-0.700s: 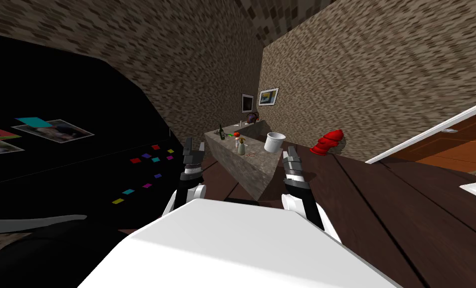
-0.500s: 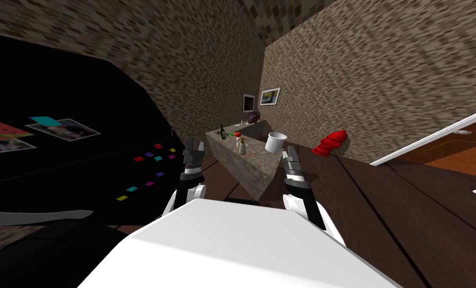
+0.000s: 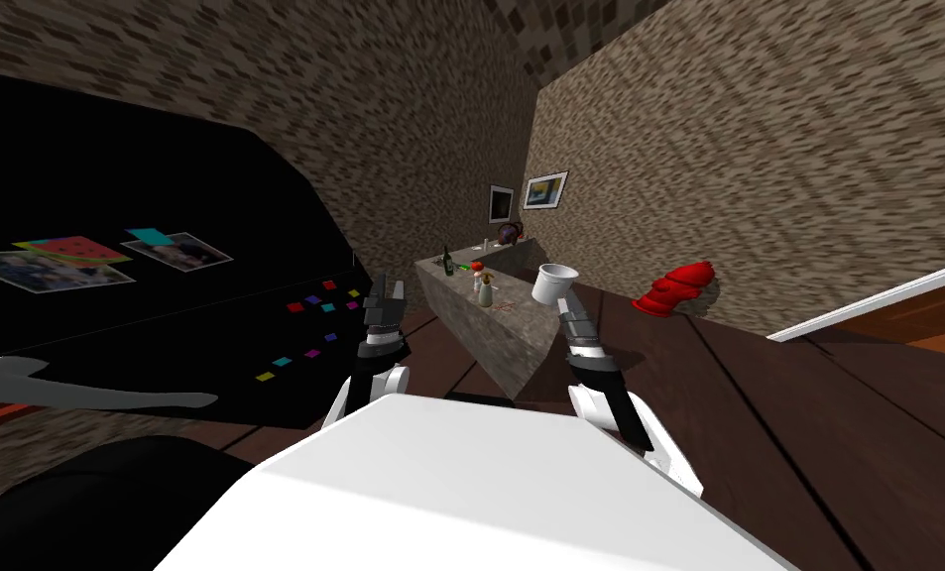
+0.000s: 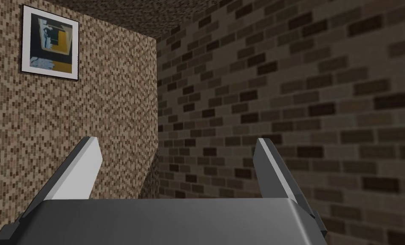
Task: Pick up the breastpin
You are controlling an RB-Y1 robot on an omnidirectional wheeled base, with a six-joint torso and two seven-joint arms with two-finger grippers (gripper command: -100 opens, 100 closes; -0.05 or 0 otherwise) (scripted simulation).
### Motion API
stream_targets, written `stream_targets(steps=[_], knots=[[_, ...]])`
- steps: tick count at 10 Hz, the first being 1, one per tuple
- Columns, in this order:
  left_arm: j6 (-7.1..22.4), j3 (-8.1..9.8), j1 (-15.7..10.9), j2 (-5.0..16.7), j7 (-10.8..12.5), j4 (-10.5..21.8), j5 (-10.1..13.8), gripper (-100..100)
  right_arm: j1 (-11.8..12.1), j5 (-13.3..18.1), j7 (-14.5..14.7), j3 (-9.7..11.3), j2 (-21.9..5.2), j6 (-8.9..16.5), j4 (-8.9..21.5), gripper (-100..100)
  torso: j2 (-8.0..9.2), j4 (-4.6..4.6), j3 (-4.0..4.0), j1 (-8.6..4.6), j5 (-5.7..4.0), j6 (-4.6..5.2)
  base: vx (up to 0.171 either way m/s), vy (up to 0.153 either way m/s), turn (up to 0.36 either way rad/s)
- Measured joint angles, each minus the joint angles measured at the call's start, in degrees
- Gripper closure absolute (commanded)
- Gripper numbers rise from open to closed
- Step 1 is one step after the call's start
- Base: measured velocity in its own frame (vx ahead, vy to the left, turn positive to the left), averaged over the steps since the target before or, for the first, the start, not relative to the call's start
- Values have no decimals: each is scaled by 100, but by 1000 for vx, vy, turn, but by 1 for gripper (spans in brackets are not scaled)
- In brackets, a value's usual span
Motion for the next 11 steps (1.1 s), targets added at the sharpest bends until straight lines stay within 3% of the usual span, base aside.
stream_targets(steps=[11], knots=[[0, 0, 0, 0, 0, 0, 0, 0, -450, 129, 250, 90, -1693, -686, 768, -100, -6, -1, -4, 0, 0, 0, -2, -5, 111]])
